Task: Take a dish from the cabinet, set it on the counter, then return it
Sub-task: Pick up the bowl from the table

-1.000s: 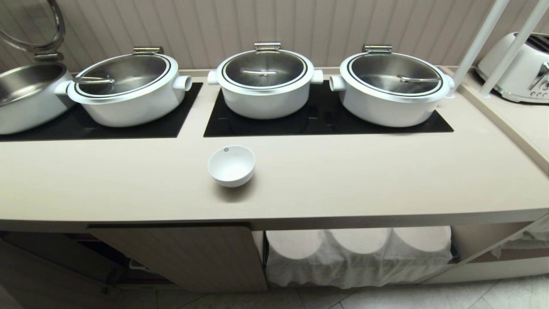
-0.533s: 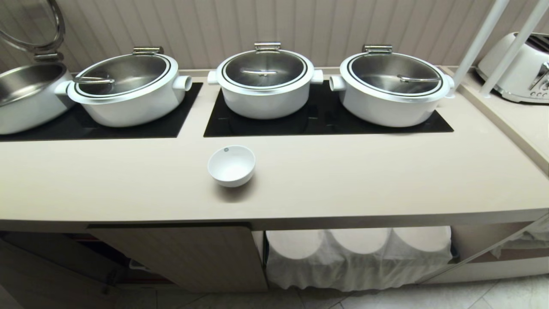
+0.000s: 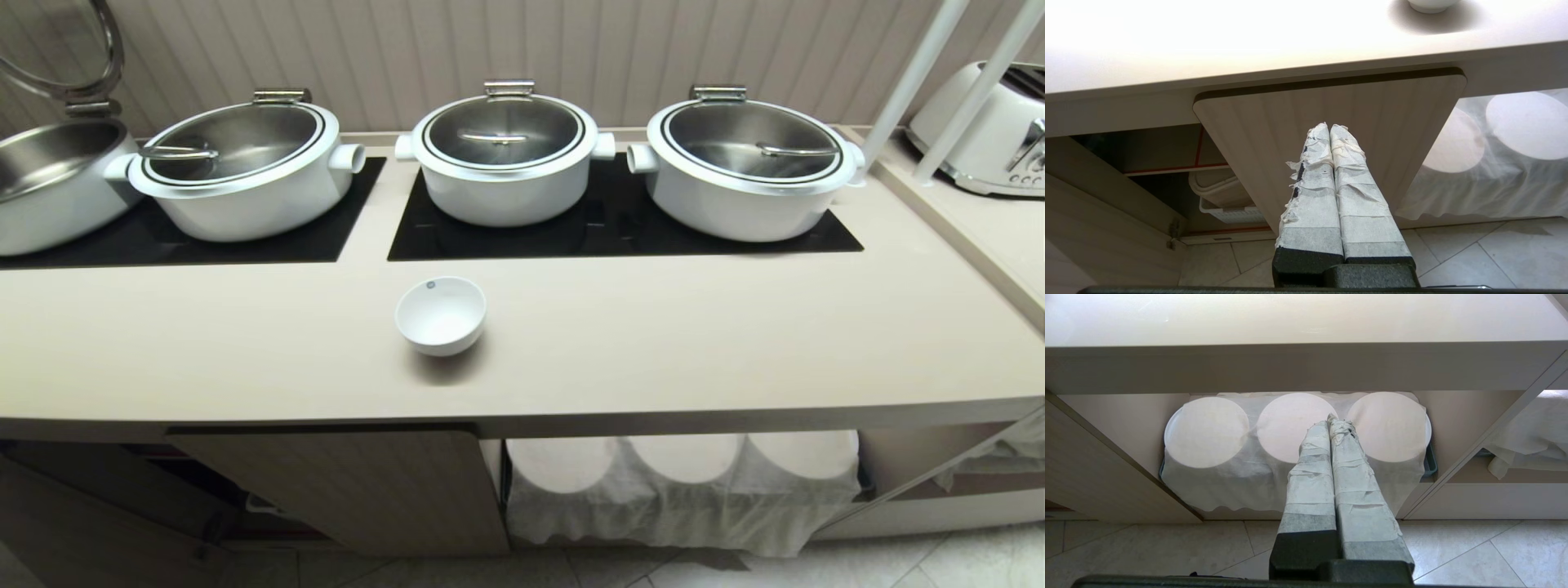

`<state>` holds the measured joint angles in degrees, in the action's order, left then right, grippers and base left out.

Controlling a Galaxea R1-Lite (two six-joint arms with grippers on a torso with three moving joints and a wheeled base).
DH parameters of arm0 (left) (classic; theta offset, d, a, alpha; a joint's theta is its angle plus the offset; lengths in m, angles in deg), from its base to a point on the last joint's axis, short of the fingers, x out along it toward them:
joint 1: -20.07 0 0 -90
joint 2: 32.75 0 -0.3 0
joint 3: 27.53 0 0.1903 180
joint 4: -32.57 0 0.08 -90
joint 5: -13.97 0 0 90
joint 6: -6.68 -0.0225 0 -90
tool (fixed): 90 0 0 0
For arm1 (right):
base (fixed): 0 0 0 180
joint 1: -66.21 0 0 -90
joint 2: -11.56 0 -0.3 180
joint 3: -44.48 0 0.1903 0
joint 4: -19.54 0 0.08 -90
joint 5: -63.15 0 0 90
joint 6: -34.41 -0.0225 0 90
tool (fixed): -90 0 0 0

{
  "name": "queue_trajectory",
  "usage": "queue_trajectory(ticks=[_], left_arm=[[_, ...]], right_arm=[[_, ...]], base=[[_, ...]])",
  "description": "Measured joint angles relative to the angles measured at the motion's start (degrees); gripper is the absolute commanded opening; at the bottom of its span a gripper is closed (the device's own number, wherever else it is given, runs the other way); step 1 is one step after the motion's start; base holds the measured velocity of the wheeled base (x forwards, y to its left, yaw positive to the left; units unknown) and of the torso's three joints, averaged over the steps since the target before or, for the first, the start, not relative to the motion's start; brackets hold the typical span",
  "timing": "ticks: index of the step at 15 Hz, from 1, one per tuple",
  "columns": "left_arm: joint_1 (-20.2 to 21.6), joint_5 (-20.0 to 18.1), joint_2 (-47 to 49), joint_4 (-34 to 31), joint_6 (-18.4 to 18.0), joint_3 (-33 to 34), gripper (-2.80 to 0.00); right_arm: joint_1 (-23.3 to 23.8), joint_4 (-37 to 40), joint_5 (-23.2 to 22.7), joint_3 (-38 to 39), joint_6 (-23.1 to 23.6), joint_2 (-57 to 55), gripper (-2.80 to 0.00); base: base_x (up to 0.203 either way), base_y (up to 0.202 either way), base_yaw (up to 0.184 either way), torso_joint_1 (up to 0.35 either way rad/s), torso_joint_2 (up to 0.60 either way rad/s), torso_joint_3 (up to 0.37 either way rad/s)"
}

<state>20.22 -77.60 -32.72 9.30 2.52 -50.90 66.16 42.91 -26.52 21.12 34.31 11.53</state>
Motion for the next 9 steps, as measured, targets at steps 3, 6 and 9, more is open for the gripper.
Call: queue_trajectory(ticks=[3, 6, 9], left_arm=[[0.0, 0.0, 0.0, 0.04, -1.36, 0.0, -2.8], [0.0, -0.68, 0.0, 2.21, -5.45, 0.0, -2.8], [-0.02, -0.73, 0.0, 2.32, -5.83, -1.64, -2.8]], right_arm=[[0.02, 0.0, 0.0, 0.0, -0.01, 0.0, -2.8], [0.02, 0.0, 0.02, 0.0, -0.01, 0.0, -2.8], [0.02, 0.0, 0.02, 0.0, 0.0, 0.0, -2.8]], base=[[0.0, 0.0, 0.0, 0.0, 0.0, 0.0], [0.0, 0.0, 0.0, 0.0, 0.0, 0.0], [0.0, 0.0, 0.0, 0.0, 0.0, 0.0]])
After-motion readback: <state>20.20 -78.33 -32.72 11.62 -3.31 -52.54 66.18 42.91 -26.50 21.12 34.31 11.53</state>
